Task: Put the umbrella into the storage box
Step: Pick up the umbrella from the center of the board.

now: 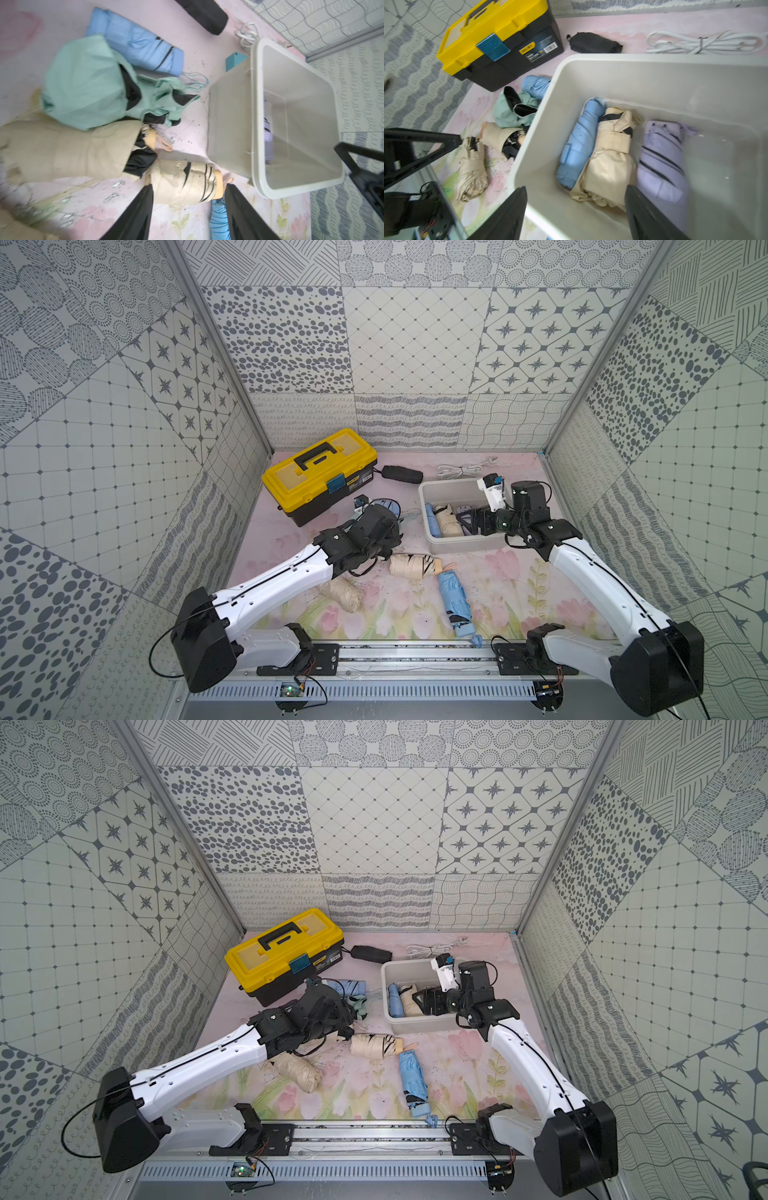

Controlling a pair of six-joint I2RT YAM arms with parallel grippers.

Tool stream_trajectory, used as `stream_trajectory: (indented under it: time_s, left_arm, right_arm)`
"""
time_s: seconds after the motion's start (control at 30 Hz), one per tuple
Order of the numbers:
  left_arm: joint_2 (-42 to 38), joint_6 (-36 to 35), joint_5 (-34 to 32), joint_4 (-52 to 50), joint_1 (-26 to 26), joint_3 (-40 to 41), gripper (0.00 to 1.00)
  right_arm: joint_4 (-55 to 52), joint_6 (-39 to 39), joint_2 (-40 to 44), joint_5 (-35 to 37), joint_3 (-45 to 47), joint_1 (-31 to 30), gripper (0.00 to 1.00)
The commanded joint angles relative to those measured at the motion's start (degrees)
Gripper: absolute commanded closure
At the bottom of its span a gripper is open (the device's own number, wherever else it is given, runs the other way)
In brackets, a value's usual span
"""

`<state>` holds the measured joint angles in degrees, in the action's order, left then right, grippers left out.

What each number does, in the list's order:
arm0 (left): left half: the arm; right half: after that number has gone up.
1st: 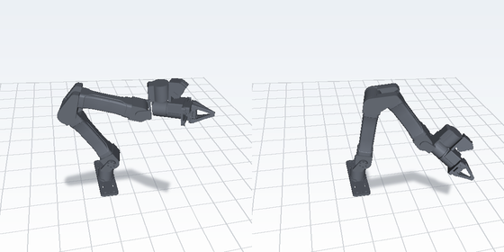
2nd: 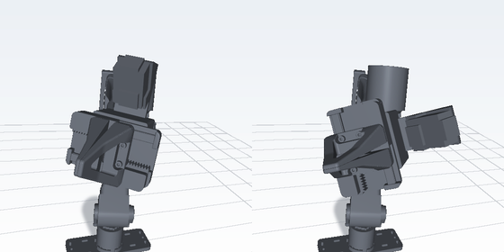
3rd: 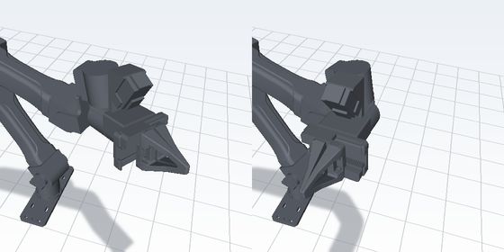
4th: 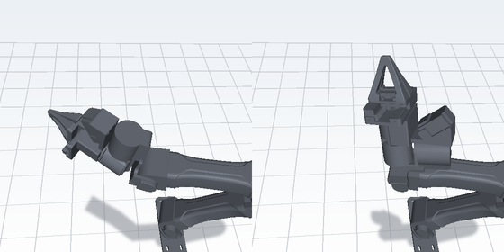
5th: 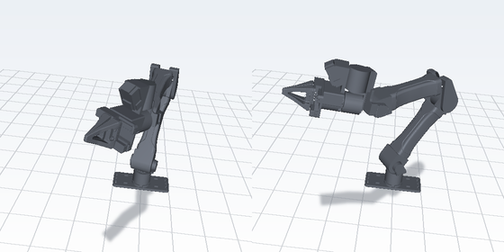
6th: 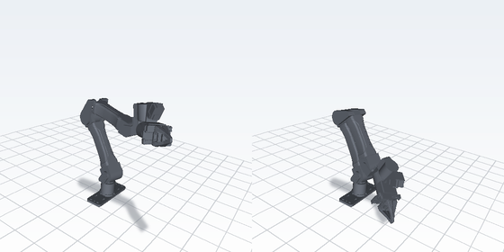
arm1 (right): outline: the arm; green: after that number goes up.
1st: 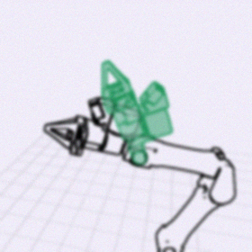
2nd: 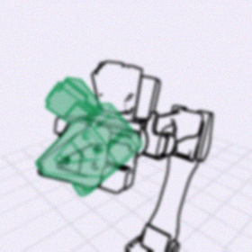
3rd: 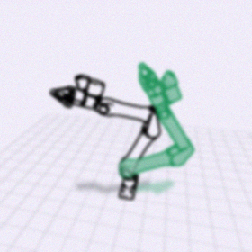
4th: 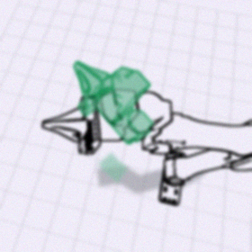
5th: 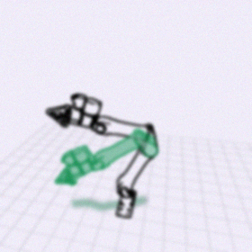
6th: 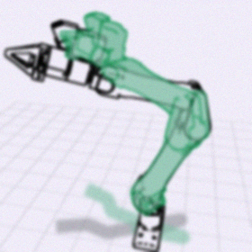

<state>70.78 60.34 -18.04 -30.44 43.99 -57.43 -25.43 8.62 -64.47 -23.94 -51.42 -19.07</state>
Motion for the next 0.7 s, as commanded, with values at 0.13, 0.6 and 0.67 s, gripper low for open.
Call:
stream_trajectory:
  time_s: [0.13, 0.6, 0.67]
  left_arm:
    - [-9.68, 15.38, -2.37, -24.4, -7.88, 8.59, 0.3]
    - [-17.91, 9.8, 7.05, -14.0, -23.18, 25.18, 0.03]
    - [-17.19, 7.25, 10.96, -8.17, -25.93, 27.62, 0.03]
  right_arm:
    - [1.41, 9.75, 5.12, 5.82, 4.54, -14.72, 0.2]
    - [-0.7, 12.37, 7.75, 10.96, 5.97, -23.44, 0.2]
    - [-0.73, 12.64, 8.11, 11.07, 6.32, -23.63, 0.2]
